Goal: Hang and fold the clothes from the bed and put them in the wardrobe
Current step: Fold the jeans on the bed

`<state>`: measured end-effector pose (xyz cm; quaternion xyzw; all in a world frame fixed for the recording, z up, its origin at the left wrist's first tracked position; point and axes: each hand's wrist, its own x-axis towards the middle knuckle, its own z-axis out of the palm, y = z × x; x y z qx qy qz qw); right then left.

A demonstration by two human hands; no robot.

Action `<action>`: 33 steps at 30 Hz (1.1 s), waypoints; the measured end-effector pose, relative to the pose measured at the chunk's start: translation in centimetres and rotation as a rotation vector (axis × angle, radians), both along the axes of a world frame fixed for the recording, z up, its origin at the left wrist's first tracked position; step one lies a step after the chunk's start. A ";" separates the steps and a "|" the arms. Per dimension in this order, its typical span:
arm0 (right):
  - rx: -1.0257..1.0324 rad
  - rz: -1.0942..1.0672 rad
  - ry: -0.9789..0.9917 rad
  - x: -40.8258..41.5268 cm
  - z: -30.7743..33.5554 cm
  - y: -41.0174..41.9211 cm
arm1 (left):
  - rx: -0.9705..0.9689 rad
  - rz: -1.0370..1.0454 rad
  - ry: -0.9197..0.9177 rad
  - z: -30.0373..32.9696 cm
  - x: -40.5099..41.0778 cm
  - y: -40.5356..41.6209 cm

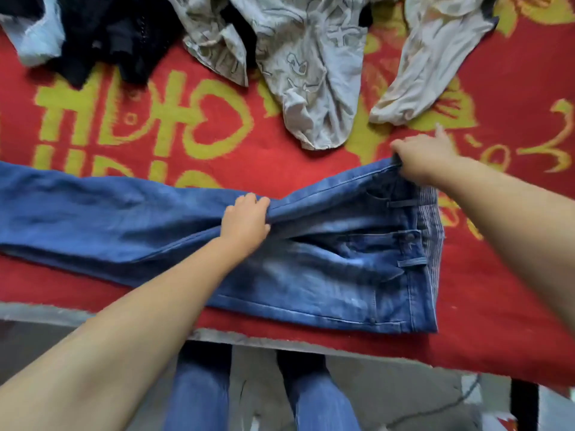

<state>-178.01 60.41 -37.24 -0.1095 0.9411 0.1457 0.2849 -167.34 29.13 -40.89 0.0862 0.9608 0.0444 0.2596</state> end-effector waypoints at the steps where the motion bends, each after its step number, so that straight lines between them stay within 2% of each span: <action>1: -0.057 0.024 0.000 0.6 1.0 0.3 | 0.016 -0.046 0.071 0.5 0.4 -0.3; 3: -0.179 0.101 -0.078 2.9 3.8 1.3 | 0.130 -0.126 0.191 1.4 1.6 -1.0; 4: -0.210 0.147 -0.123 4.6 5.3 1.9 | 0.202 -0.142 0.184 1.9 2.2 -1.3; 6: -0.256 0.224 -0.187 9.1 7.6 3.2 | 0.278 -0.180 0.043 2.7 3.7 -1.3; 9: -0.275 0.319 -0.300 17.1 7.0 4.4 | 0.076 -0.454 -0.184 2.1 7.3 -0.4; 11: -0.349 0.217 -0.482 22.3 4.9 4.3 | -0.089 -0.559 -0.276 1.0 9.7 -0.1; 13: -0.446 0.000 -0.680 25.8 2.6 4.6 | -0.232 -0.584 -0.349 -0.3 11.4 -0.1; 14: -0.493 -0.119 -0.673 26.7 1.5 5.2 | -0.279 -0.569 -0.367 -0.9 12.0 -0.1; 15: -0.536 -0.243 -0.568 27.1 0.5 6.0 | -0.297 -0.532 -0.354 -1.2 12.6 0.0; 18: -0.597 -0.750 0.006 27.4 -2.2 9.3 | -0.261 -0.357 -0.185 -1.7 14.0 0.6; 19: -0.594 -0.928 0.114 27.5 -3.0 10.0 | -0.263 -0.320 -0.152 -1.8 14.4 0.6; 20: -0.596 -1.093 0.113 27.6 -3.8 10.4 | -0.277 -0.309 -0.157 -2.0 14.8 0.4; 21: -0.610 -1.223 0.030 27.7 -4.6 10.4 | -0.301 -0.328 -0.196 -2.2 15.0 0.2; 23: -0.682 -1.363 -0.183 28.1 -6.3 9.5 | -0.300 -0.394 -0.339 -2.6 15.4 -0.3; 24: -0.742 -1.392 -0.228 28.2 -6.9 8.7 | -0.265 -0.417 -0.417 -2.7 15.3 -0.5; 28: -0.923 -1.469 -0.081 27.4 -7.3 7.0 | -0.126 -0.372 -0.640 -2.2 14.6 -0.6; 30: -0.952 -1.461 -0.062 27.0 -7.2 7.0 | -0.056 -0.317 -0.622 -2.0 14.8 0.2; 33: -1.057 -1.531 -0.054 27.3 -7.2 6.9 | 0.146 -0.246 -0.493 -1.4 15.6 3.4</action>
